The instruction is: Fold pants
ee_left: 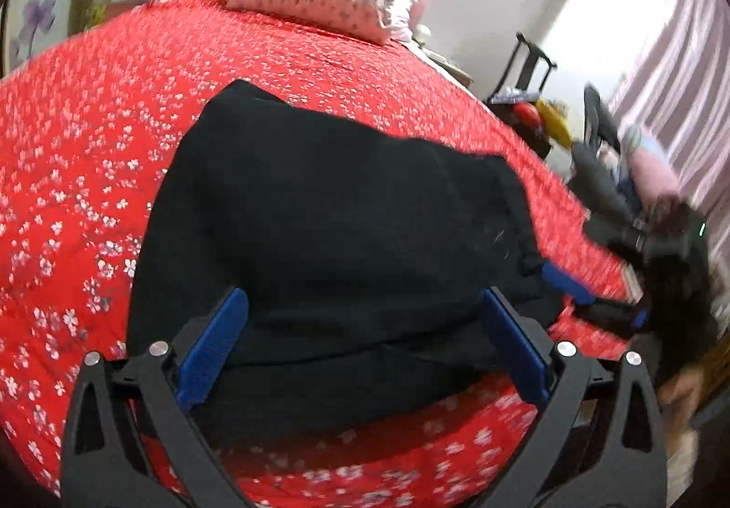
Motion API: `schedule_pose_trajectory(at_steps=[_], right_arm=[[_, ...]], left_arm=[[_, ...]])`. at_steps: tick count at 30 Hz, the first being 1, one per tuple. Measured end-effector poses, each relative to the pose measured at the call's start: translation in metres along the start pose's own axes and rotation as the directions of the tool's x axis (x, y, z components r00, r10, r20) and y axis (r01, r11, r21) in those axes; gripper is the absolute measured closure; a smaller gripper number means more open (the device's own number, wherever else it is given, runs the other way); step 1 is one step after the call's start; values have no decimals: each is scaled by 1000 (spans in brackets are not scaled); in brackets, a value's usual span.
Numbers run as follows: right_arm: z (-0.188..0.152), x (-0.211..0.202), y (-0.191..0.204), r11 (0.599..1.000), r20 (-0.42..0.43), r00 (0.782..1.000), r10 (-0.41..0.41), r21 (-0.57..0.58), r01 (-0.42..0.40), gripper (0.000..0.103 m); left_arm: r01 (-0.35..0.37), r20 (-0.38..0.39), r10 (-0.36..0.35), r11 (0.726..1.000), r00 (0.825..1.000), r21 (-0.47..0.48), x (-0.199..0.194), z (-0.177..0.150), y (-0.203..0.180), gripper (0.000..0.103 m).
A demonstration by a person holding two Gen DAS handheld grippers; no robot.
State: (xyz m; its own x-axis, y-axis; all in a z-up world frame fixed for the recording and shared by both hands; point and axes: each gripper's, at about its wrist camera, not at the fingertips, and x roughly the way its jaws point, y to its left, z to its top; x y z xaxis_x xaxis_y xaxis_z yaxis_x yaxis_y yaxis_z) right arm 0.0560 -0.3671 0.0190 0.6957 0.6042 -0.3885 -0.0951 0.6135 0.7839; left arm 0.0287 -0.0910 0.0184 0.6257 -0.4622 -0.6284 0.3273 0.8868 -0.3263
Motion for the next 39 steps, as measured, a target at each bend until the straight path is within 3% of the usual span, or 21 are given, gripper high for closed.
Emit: schedule_pose_trajectory(at_steps=[2,4,5,8,10,16,20,23,25,27,28,32,35,39], right_arm=[[-2,-1,0,1000,4,1000,7,-14,-7,18],[1,-5,6,999,23,999,26,-24,-26,15],[6,-8,10,998,49,997,60,-39,-58,10],[28,-12,16,990,133,983,129,-72,-121,5],[42,3,10,986,112,980,167,-11,-166,5],[63,49,8,996,37,996,86,34,-87,5],[65,54,10,995,32,995,97,17,-97,5],[64,66,0,999,-1,1000,-31,38,31,5],[62,68,-10,997,1,1000,-28,72,28,6],[62,67,-11,997,2,1000,-23,80,23,6],[62,66,-13,997,2,1000,-25,77,25,6],[57,59,-2,1000,-1,1000,-21,22,21,5],[57,46,8,996,-47,995,92,-9,-93,5],[40,21,24,986,-116,987,108,-115,-121,4]], left_arm=[[-28,5,28,998,1000,54,-1,-3,-6,2],[19,41,-21,999,999,46,-14,0,-4,2],[61,77,-63,998,995,25,-22,8,1,2],[90,146,-82,995,986,-50,-27,38,21,2],[115,142,-97,986,985,-119,-21,56,36,2],[233,95,-215,929,972,-286,20,99,67,2],[244,49,-241,922,969,-299,47,116,72,2],[204,-13,-220,923,975,-326,69,121,81,2],[211,-50,-254,883,966,-420,89,114,99,2],[248,-17,-291,845,957,-474,88,110,110,3],[256,-16,-299,840,954,-479,86,110,112,5],[240,41,-249,856,967,-457,58,100,112,8],[246,68,-238,904,969,-349,16,90,95,2],[225,66,-216,956,974,-187,-16,68,64,2]])
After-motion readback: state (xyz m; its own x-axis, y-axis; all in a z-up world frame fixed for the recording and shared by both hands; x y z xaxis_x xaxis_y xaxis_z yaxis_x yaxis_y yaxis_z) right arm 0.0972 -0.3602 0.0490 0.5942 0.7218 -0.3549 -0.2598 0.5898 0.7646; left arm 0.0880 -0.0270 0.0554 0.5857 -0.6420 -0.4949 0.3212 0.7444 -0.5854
